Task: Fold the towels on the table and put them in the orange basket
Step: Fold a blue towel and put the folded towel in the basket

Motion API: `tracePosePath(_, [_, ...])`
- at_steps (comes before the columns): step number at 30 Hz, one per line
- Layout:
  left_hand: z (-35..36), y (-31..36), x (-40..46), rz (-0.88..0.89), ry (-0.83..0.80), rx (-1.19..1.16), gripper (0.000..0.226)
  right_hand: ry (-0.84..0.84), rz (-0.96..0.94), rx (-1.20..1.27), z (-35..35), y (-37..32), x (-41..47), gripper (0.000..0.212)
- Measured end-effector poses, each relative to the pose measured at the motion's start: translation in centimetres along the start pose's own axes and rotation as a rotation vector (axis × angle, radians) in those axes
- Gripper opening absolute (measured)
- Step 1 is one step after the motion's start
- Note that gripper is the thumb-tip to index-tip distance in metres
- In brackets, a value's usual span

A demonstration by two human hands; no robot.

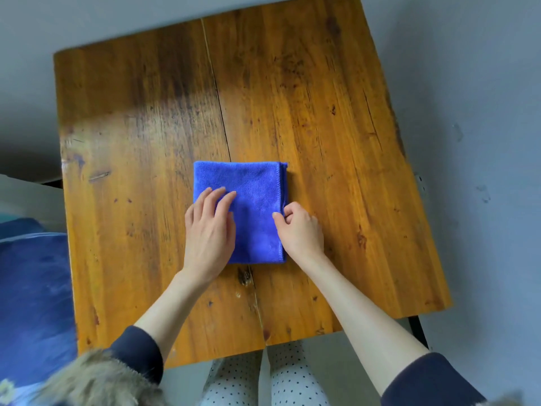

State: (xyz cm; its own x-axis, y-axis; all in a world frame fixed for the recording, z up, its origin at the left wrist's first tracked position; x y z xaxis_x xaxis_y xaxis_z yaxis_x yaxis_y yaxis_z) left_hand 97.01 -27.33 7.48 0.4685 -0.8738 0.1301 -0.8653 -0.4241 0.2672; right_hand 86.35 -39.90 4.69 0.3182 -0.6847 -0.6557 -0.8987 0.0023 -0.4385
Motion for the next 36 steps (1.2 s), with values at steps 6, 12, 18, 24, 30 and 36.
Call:
tracePosePath(6, [4.0, -1.1, -1.2, 0.181, -0.308, 0.183, 0.054, -0.039, 0.103, 0.178, 0.4, 0.6, 0.1, 0.018])
tracePosePath(12, [4.2, -0.8, -1.1, 0.184, -0.307, 0.194, 0.054, 0.219, -0.034, 0.109, 0.2, 0.5, -1.0, 0.020])
tracePosePath(18, [2.4, -1.1, -0.1, 0.191, -0.183, 0.040, 0.048, 0.523, -0.504, -0.085, 2.6, -3.7, -3.6, 0.041])
tracePosePath(24, [2.2, -2.1, 0.8, 0.221, -0.107, 0.022, 0.046, 0.536, -0.487, -0.290, 5.4, -4.2, -1.5, 0.048])
tracePosePath(30, [2.9, -3.5, 1.9, 0.282, -0.099, 0.070, 0.050, 0.554, -0.508, -0.435, 5.4, -3.7, 0.5, 0.054])
tracePosePath(36, [3.1, -4.7, 2.5, 0.274, -0.126, 0.046, 0.060, 0.560, -0.455, -0.415, 4.6, -4.0, 1.8, 0.059])
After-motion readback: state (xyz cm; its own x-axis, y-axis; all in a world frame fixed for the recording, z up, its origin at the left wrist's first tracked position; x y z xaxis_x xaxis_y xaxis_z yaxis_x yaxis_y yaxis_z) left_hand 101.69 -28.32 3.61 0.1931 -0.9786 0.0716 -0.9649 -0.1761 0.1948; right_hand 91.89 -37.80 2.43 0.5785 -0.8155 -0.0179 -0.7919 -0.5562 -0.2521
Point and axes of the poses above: each hand's wrist, its own x-axis towards the middle knuckle, its own z-axis out of the palm, y = z × x, the point moved 6 cm from there along x, towards the middle knuckle, and after that the axes turned 15 degrees about z, right-handed, at the moved point
